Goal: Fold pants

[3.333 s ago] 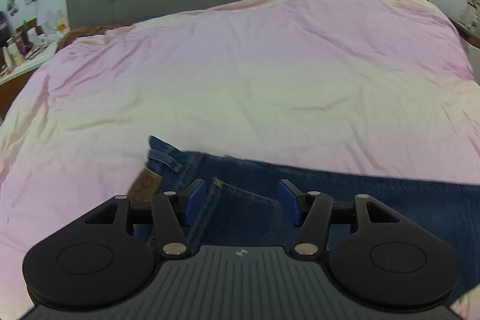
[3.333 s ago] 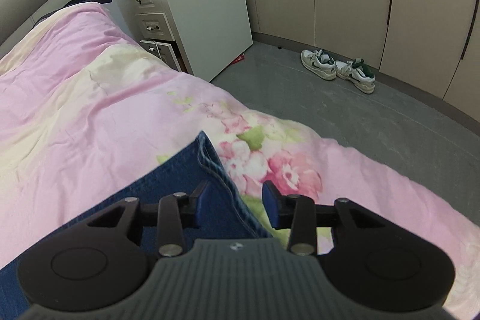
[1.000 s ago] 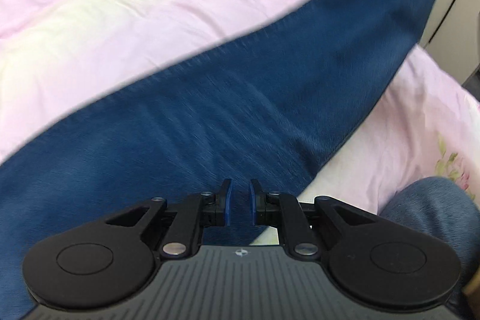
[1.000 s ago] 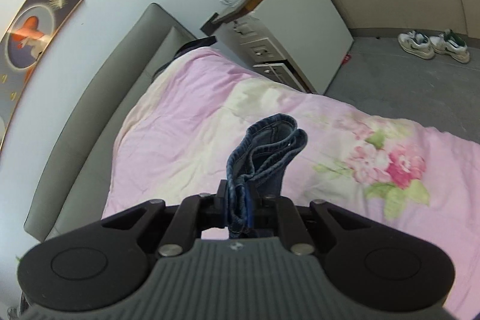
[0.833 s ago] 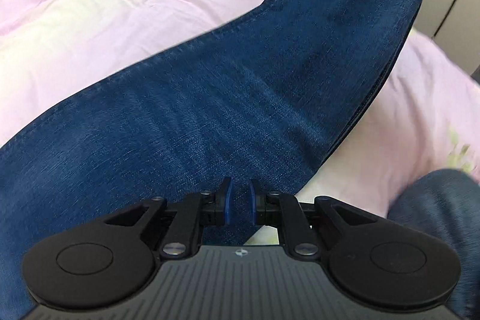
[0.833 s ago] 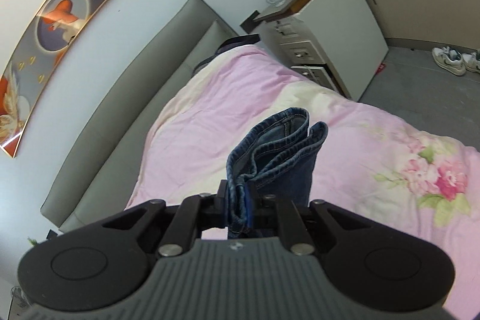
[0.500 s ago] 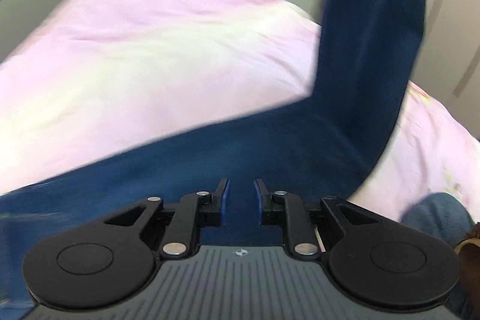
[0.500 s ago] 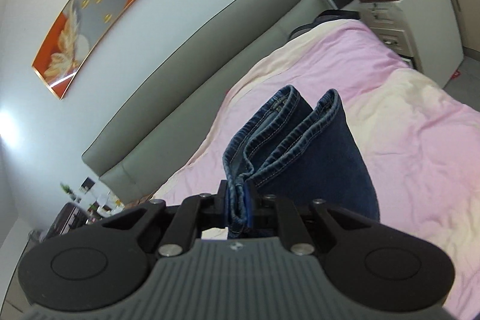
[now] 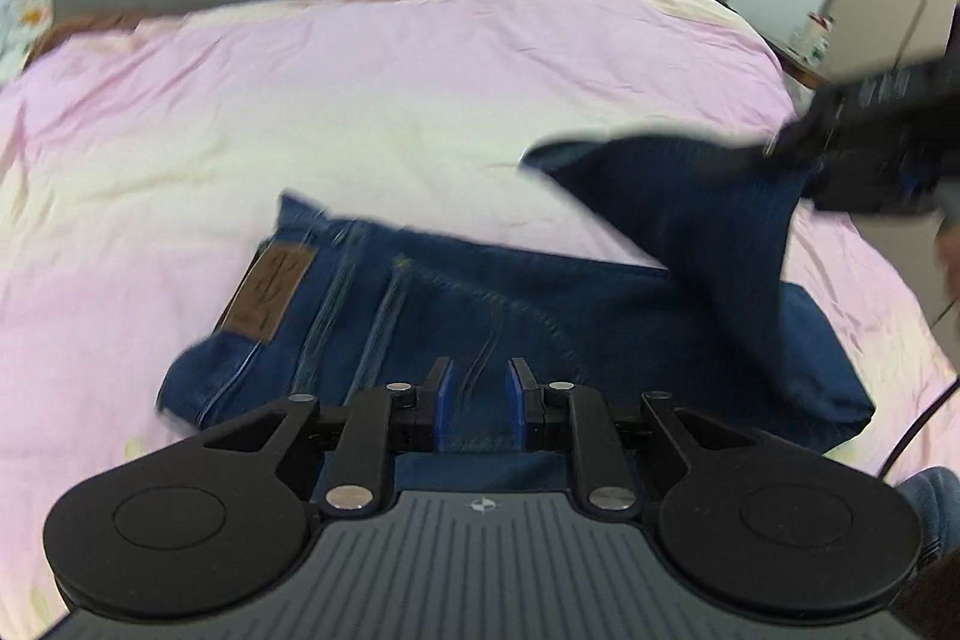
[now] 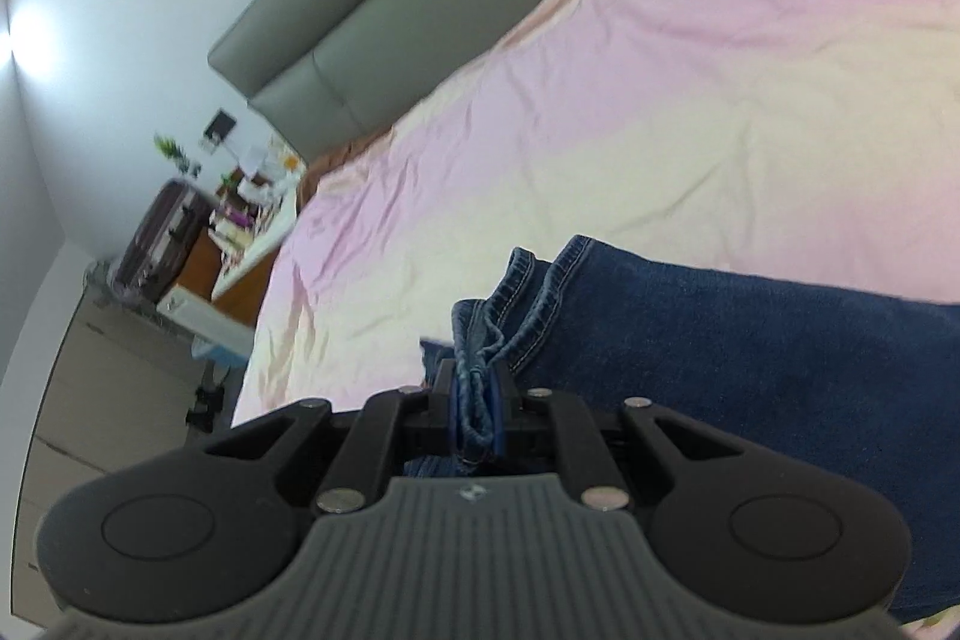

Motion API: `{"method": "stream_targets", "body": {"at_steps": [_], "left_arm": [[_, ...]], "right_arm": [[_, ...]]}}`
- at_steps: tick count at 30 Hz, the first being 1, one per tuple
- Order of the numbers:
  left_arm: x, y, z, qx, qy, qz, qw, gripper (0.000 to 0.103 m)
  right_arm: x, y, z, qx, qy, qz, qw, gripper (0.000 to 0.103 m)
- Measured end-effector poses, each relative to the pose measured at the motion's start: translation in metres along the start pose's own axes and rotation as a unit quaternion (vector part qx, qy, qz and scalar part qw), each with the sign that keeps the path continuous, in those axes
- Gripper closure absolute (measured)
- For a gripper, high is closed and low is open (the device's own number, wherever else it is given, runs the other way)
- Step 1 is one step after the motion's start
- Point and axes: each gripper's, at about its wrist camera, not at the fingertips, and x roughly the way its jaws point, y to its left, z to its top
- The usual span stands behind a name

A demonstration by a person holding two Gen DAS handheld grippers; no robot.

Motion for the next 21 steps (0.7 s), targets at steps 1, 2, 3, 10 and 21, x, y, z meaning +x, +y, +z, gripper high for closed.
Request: {"method": "stream_targets", "body": {"at_steps": [1, 2, 3, 10, 21], "left_arm": [[-0.003, 0.012, -0.004, -0.02, 0.003, -0.009, 0.9998, 0.08], [-0.002, 0.023, -0.009, -0.043, 0.005, -0.02, 0.9989, 0.08], [0.0, 0.031, -0.013, -0.063, 0.006, -0.031, 0.9975, 0.08], [0.011, 0.069, -0.037, -0.165, 0.007, -0.077, 0.9833, 0.066], [0.016, 0.071, -0.055, -0.17, 0.0, -0.034, 0.9849, 0.061]], "right_arm": [[0.022, 0.003, -0.015, -0.004, 0.021, -0.002, 1.0, 0.097], [0.046, 0.004, -0.031, -0.007, 0.045, -0.005, 0.999, 0.097], [0.066, 0.007, -0.044, -0.013, 0.065, -0.01, 0.998, 0.097], [0.146, 0.005, -0.122, -0.1, 0.152, -0.05, 0.982, 0.097], [0.142, 0.013, -0.103, -0.152, 0.125, -0.086, 0.977, 0.069]]}}
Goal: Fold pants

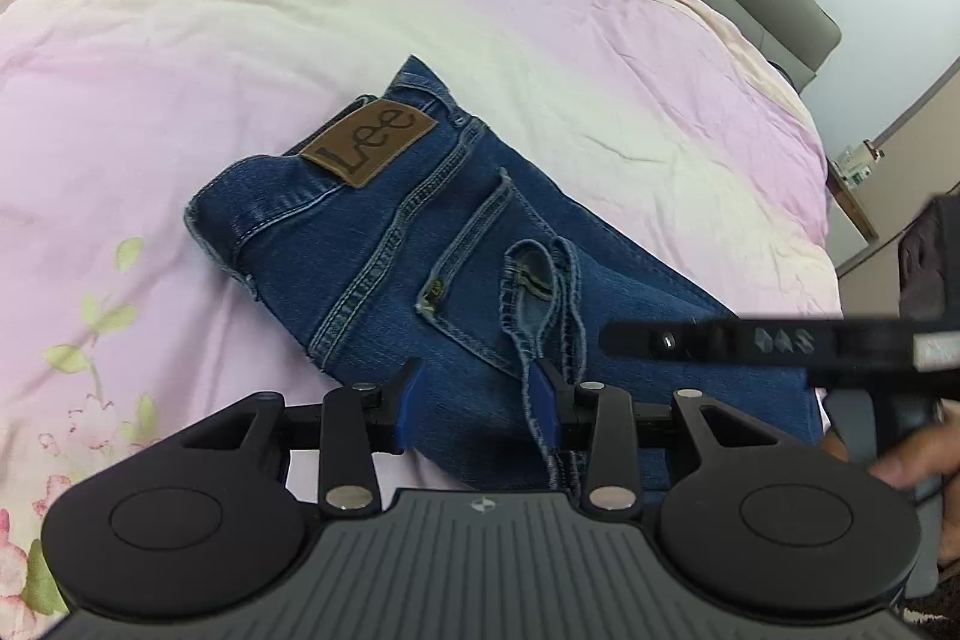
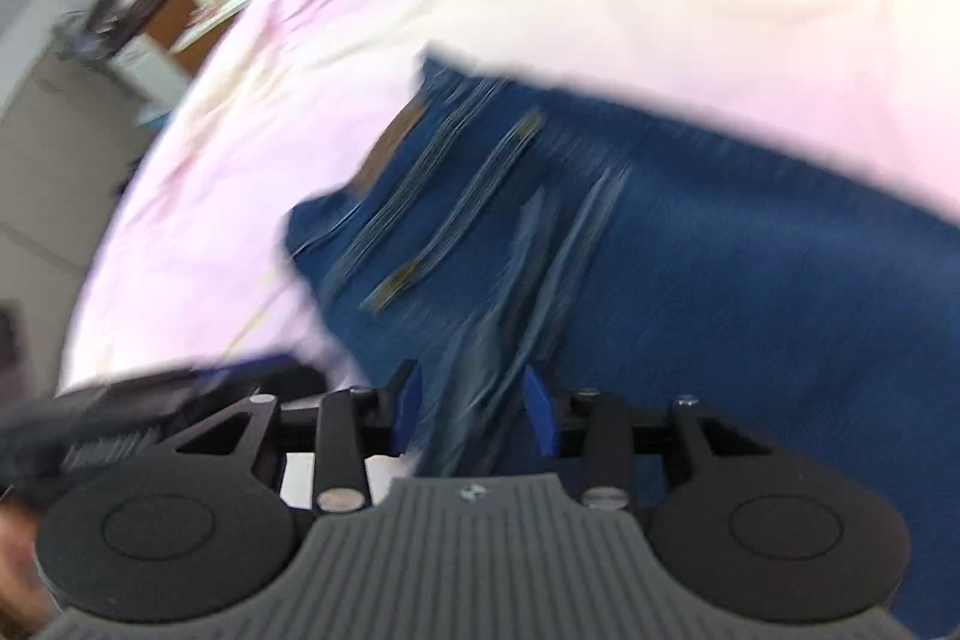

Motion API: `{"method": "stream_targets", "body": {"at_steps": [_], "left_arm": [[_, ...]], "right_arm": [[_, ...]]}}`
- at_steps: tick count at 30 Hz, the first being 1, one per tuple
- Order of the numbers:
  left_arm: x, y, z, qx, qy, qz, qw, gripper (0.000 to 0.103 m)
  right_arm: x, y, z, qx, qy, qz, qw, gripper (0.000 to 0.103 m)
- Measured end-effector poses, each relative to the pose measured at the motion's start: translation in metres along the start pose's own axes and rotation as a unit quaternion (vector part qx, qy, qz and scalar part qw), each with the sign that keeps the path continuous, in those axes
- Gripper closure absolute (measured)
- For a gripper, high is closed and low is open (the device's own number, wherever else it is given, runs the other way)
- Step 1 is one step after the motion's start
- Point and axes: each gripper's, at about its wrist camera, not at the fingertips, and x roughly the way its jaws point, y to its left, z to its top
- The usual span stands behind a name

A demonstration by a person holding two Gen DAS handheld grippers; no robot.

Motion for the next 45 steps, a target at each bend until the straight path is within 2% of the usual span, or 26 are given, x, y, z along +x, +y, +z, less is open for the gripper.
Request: {"method": "stream_targets", "body": {"at_steps": [2, 7, 10, 11, 13, 17, 19, 21, 26, 27, 29, 32, 35, 36, 37, 38, 41, 43, 45], "left_arm": [[-0.002, 0.002, -0.002, -0.006, 0.001, -0.004, 1.0, 0.061], [-0.003, 0.006, -0.006, -0.011, 0.004, -0.003, 0.9999, 0.061], [0.001, 0.006, -0.008, -0.01, 0.01, -0.003, 0.9999, 0.061], [0.001, 0.006, -0.008, -0.009, 0.01, -0.005, 0.9999, 0.061], [0.002, 0.006, -0.01, -0.009, 0.011, -0.015, 0.9998, 0.061], [0.005, 0.004, -0.011, -0.018, 0.005, -0.033, 0.9993, 0.058], [0.006, 0.003, -0.01, -0.024, 0.001, -0.04, 0.9989, 0.053], [0.007, 0.002, -0.008, -0.028, 0.0, -0.04, 0.9988, 0.053], [0.006, -0.002, -0.006, -0.028, -0.005, -0.034, 0.999, 0.053], [0.007, -0.002, -0.006, -0.029, -0.002, -0.03, 0.9991, 0.053], [0.009, -0.001, -0.005, -0.032, 0.002, -0.029, 0.9991, 0.052], [0.015, 0.0, -0.004, -0.037, 0.009, -0.035, 0.9987, 0.043], [0.023, -0.004, -0.002, -0.031, 0.018, -0.048, 0.9982, 0.035], [0.025, -0.006, -0.001, -0.025, 0.019, -0.05, 0.9982, 0.033], [0.026, -0.008, -0.001, -0.02, 0.018, -0.054, 0.9982, 0.027], [0.027, -0.01, -0.001, -0.014, 0.019, -0.057, 0.9981, 0.023], [0.038, -0.017, -0.003, -0.006, 0.025, -0.059, 0.9979, 0.016], [0.049, -0.02, -0.003, -0.006, 0.032, -0.047, 0.9984, 0.015], [0.062, -0.024, -0.004, -0.005, 0.042, -0.03, 0.9986, 0.015]], "right_arm": [[0.013, -0.001, 0.011, 0.008, 0.004, -0.03, 1.0, 0.069], [0.057, 0.0, 0.013, 0.01, 0.051, -0.086, 0.995, 0.07], [0.072, 0.0, 0.008, -0.011, 0.056, -0.111, 0.992, 0.079], [0.07, -0.004, 0.006, -0.005, 0.052, -0.102, 0.993, 0.09], [0.063, -0.014, 0.006, 0.018, 0.05, -0.077, 0.996, 0.103], [0.033, -0.034, 0.005, 0.04, 0.045, -0.017, 0.998, 0.103], [0.015, -0.035, 0.004, 0.043, 0.036, 0.015, 0.998, 0.103], [-0.002, -0.03, 0.004, 0.042, 0.027, 0.039, 0.998, 0.103], [-0.005, -0.016, 0.007, 0.048, 0.046, 0.095, 0.993, 0.103], [-0.002, -0.012, 0.007, 0.039, 0.048, 0.095, 0.994, 0.103], [0.01, 0.0, 0.008, 0.014, 0.043, 0.059, 0.997, 0.103], [0.026, -0.008, 0.003, 0.039, 0.072, 0.055, 0.995, 0.103], [0.036, -0.013, -0.003, 0.03, 0.085, 0.044, 0.995, 0.096], [0.035, -0.016, -0.003, 0.035, 0.085, 0.053, 0.994, 0.083], [0.03, -0.019, -0.003, 0.044, 0.081, 0.067, 0.993, 0.072], [0.021, -0.024, -0.003, 0.054, 0.07, 0.079, 0.993, 0.065], [-0.013, -0.039, -0.002, 0.042, 0.012, 0.066, 0.997, 0.062], [-0.04, -0.053, -0.009, 0.022, -0.031, 0.028, 0.999, 0.059], [-0.059, -0.07, -0.022, 0.01, -0.055, -0.007, 0.998, 0.058]]}}
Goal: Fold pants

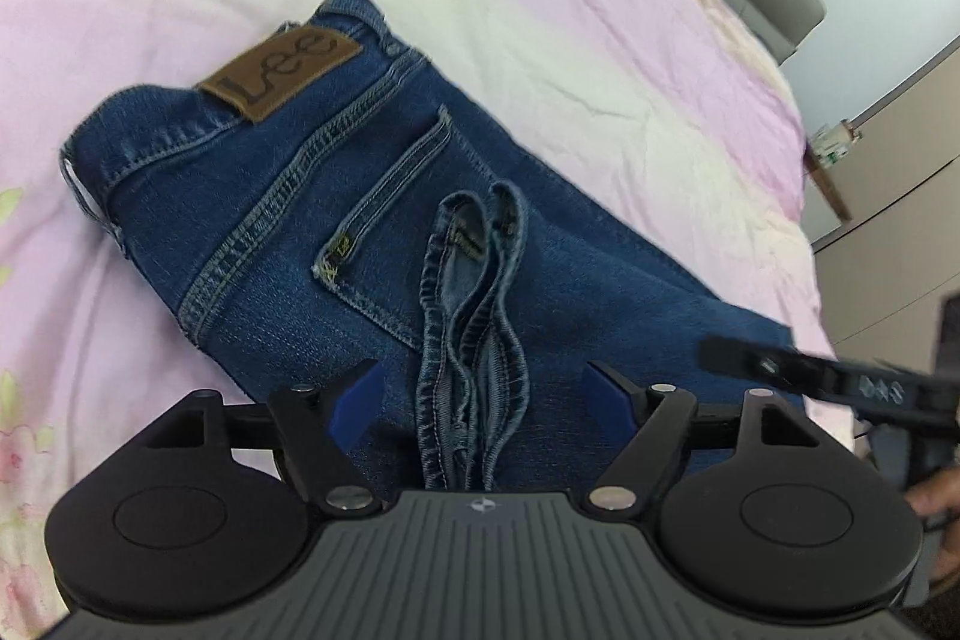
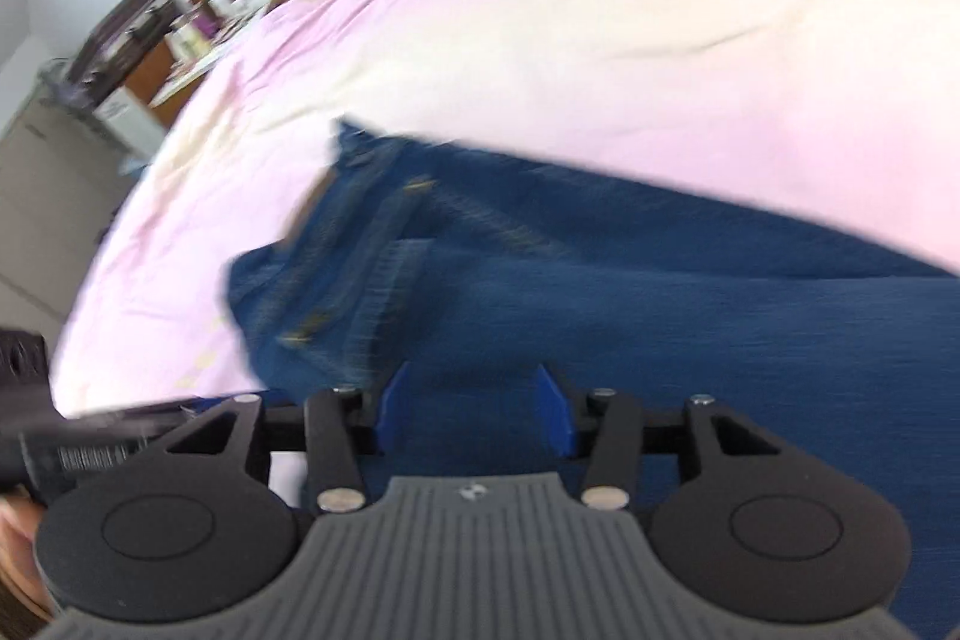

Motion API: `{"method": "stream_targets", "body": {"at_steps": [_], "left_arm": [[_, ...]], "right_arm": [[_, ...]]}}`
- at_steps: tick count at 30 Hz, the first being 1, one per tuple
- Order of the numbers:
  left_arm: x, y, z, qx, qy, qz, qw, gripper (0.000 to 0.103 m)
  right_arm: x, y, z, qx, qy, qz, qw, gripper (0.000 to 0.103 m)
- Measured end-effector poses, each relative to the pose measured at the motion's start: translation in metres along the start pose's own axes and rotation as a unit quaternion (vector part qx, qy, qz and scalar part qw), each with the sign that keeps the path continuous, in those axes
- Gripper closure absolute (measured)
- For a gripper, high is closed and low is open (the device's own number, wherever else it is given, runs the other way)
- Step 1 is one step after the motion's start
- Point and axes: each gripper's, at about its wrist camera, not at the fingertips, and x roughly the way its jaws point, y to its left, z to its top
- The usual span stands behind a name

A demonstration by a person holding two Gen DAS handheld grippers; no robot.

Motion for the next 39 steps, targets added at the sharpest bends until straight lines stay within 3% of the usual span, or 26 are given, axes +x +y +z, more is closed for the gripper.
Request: {"method": "stream_targets", "body": {"at_steps": [6, 9, 12, 13, 15, 17, 20, 22, 27, 31, 34, 36, 39], "left_arm": [[0.026, -0.017, -0.001, 0.047, 0.012, 0.046, 0.9977, 0.015], [0.035, -0.03, -0.006, 0.087, 0.022, 0.071, 0.9934, 0.016], [0.047, -0.04, -0.013, 0.126, 0.018, 0.114, 0.9854, 0.042], [0.05, -0.039, -0.016, 0.121, 0.015, 0.119, 0.9854, 0.05], [0.051, -0.04, -0.021, 0.112, 0.005, 0.125, 0.9858, 0.054], [0.049, -0.047, -0.026, 0.114, -0.004, 0.124, 0.9857, 0.074], [0.049, -0.069, -0.036, 0.159, -0.017, 0.16, 0.974, 0.083], [0.049, -0.076, -0.04, 0.173, -0.024, 0.178, 0.9684, 0.085], [0.017, -0.094, -0.029, 0.168, -0.066, 0.171, 0.9686, 0.091], [-0.019, -0.131, -0.016, 0.22, -0.091, 0.164, 0.9573, 0.092], [-0.045, -0.154, 0.001, 0.264, -0.112, 0.174, 0.9421, 0.093], [-0.058, -0.158, 0.018, 0.276, -0.114, 0.191, 0.9352, 0.093], [-0.064, -0.143, 0.05, 0.27, -0.102, 0.217, 0.9325, 0.093]], "right_arm": [[-0.026, -0.056, -0.05, 0.006, -0.023, -0.061, 0.998, 0.058], [-0.024, -0.077, -0.069, 0.044, -0.034, -0.06, 0.997, 0.058], [-0.022, -0.086, -0.082, 0.072, -0.042, -0.049, 0.995, 0.058], [-0.021, -0.086, -0.087, 0.072, -0.045, -0.046, 0.995, 0.058], [-0.023, -0.086, -0.092, 0.06, -0.047, -0.042, 0.996, 0.058], [-0.025, -0.086, -0.094, 0.051, -0.051, -0.039, 0.997, 0.058], [-0.03, -0.092, -0.098, 0.056, -0.058, -0.042, 0.996, 0.058], [-0.034, -0.101, -0.102, 0.073, -0.059, -0.041, 0.995, 0.058], [-0.053, -0.112, -0.107, 0.088, -0.074, -0.046, 0.992, 0.058], [-0.066, -0.119, -0.11, 0.086, -0.082, -0.064, 0.991, 0.058], [-0.079, -0.122, -0.111, 0.088, -0.092, -0.063, 0.99, 0.058], [-0.085, -0.122, -0.11, 0.081, -0.098, -0.067, 0.99, 0.058], [-0.091, -0.119, -0.108, 0.082, -0.103, -0.056, 0.99, 0.058]]}}
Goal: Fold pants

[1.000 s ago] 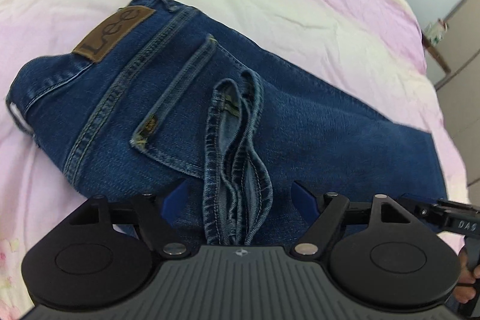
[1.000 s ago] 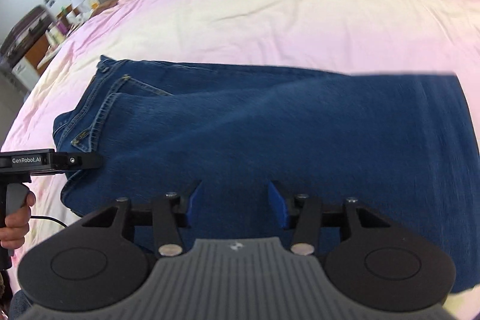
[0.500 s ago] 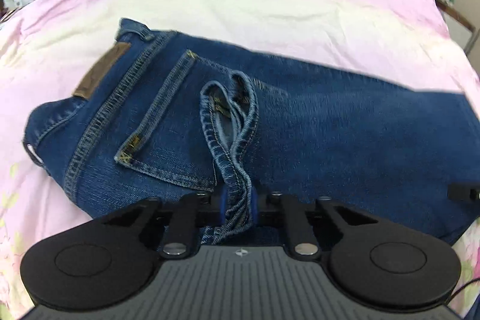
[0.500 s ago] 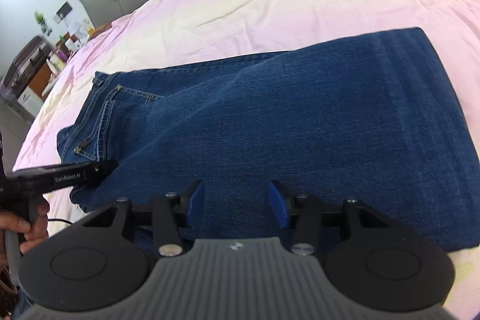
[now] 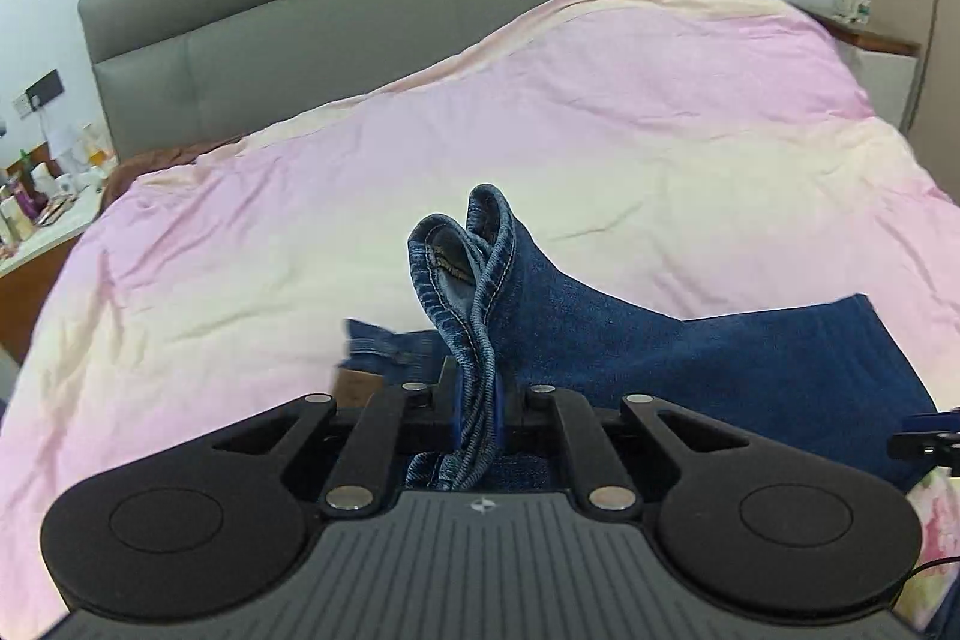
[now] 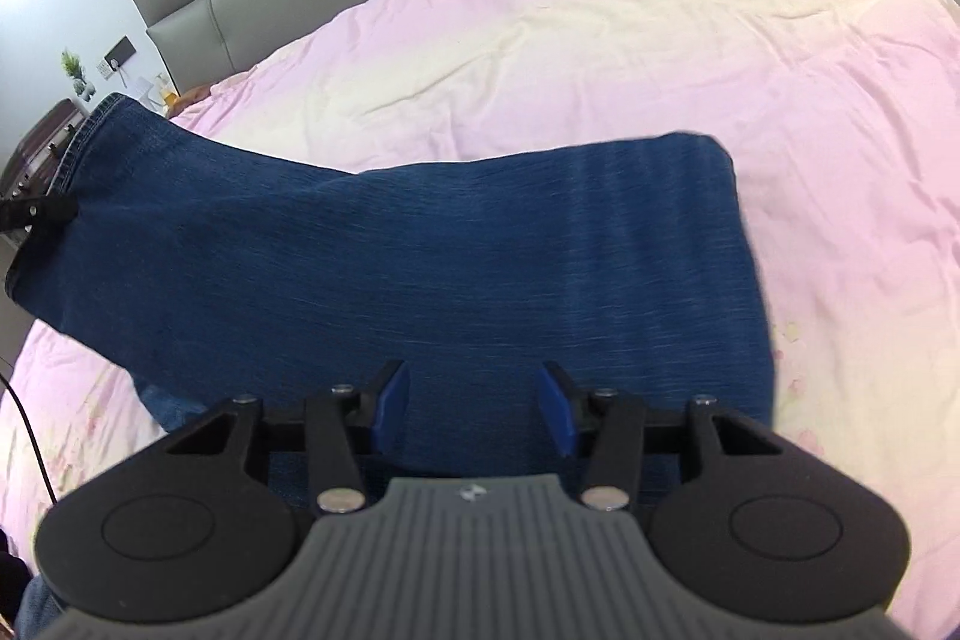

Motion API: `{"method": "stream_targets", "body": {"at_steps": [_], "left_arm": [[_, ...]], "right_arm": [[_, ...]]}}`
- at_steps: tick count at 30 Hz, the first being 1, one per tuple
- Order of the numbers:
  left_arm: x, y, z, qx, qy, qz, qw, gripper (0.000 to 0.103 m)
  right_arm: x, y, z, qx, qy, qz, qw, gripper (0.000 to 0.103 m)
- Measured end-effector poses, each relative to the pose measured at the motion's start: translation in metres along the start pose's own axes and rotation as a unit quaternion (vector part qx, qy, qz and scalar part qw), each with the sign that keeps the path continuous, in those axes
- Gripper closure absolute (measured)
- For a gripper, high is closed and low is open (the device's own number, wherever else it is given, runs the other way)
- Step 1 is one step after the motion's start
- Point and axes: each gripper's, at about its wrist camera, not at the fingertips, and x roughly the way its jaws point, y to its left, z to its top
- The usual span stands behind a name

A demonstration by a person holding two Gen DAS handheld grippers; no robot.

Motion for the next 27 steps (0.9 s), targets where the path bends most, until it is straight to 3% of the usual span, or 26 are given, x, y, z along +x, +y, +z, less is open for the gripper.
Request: {"method": "stream_targets", "body": {"at_steps": [4, 6, 9, 12, 14, 16, 18, 20, 23, 27], "left_arm": [[0.035, 0.024, 0.003, 0.02, 0.01, 0.039, 0.999, 0.094], [0.056, 0.034, 0.0, 0.006, 0.014, 0.043, 0.999, 0.094], [0.096, 0.047, -0.014, -0.016, 0.055, 0.05, 0.9971, 0.094], [0.124, 0.063, -0.04, -0.061, 0.089, 0.047, 0.993, 0.093], [0.131, 0.082, -0.054, -0.117, 0.097, 0.035, 0.9878, 0.081], [0.129, 0.096, -0.062, -0.16, 0.092, 0.028, 0.9824, 0.071], [0.117, 0.102, -0.061, -0.17, 0.079, 0.031, 0.9819, 0.063], [0.101, 0.103, -0.053, -0.173, 0.056, 0.033, 0.9828, 0.063], [0.079, 0.098, -0.034, -0.14, 0.013, -0.006, 0.9901, 0.066], [0.088, 0.063, -0.01, -0.082, 0.009, -0.035, 0.9959, 0.071]], "right_arm": [[-0.003, 0.009, 0.002, -0.005, -0.004, 0.02, 1.0, 0.058], [0.0, 0.015, 0.001, -0.018, -0.007, 0.021, 1.0, 0.057], [0.006, 0.015, 0.001, -0.026, -0.001, 0.013, 1.0, 0.057], [0.01, 0.002, 0.002, -0.011, 0.006, 0.002, 1.0, 0.057], [0.01, -0.004, 0.006, -0.009, 0.002, -0.007, 1.0, 0.057], [0.007, -0.011, 0.011, -0.014, -0.005, -0.019, 1.0, 0.057], [0.009, -0.014, 0.02, -0.018, -0.01, -0.027, 0.999, 0.059], [0.011, -0.02, 0.03, -0.021, -0.016, -0.035, 0.999, 0.063], [0.018, -0.022, 0.046, -0.042, -0.02, -0.052, 0.998, 0.074], [0.034, -0.024, 0.061, -0.076, -0.017, -0.075, 0.994, 0.083]]}}
